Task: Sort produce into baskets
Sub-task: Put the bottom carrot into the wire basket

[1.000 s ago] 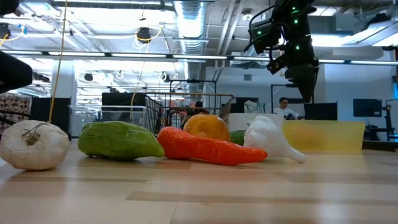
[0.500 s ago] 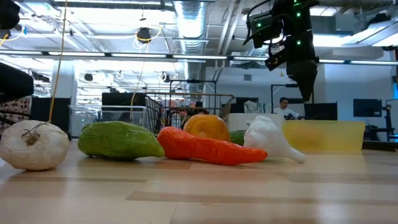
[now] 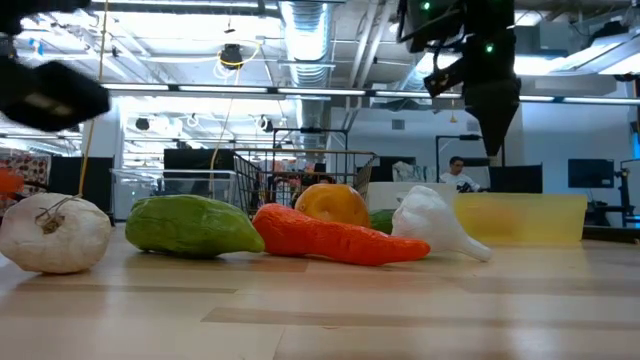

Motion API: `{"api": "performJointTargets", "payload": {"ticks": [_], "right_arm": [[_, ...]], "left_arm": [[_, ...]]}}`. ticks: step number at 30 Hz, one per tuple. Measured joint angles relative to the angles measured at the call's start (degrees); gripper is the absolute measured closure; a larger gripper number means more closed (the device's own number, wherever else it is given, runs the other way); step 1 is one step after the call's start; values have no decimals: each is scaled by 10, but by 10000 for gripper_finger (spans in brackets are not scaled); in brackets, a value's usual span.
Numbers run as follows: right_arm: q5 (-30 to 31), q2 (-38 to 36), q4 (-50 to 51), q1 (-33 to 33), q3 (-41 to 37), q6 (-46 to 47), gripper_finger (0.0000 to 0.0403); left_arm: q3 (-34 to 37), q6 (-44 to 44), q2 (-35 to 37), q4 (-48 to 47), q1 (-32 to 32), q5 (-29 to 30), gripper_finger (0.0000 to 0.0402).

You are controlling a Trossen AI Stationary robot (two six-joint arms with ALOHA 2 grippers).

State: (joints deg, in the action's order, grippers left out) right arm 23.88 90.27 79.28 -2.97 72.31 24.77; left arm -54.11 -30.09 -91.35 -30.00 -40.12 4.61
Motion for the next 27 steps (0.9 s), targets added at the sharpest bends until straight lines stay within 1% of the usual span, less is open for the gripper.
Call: {"api": "performJointTargets", "payload": {"ticks": [3,6,10,15,18,21,27], "right_arm": [[0,0,-11,31,0,27,94],[0,0,-30,62,0,57,94],[0,0,-80,99,0,82,94],[0,0,-175,134,0,82,94],[0,0,-229,150,0,82,94],[0,0,-271,161,0,82,94],[0,0,-323,175,0,79,94]], "left_arm": [[0,28,35,-17,23,2,345],[0,70,76,-30,51,25,332],[0,148,128,-41,100,94,330],[0,269,175,-20,181,187,333],[0,322,188,9,240,217,333],[0,369,187,57,303,209,333],[-1,448,154,163,411,163,333]]}}
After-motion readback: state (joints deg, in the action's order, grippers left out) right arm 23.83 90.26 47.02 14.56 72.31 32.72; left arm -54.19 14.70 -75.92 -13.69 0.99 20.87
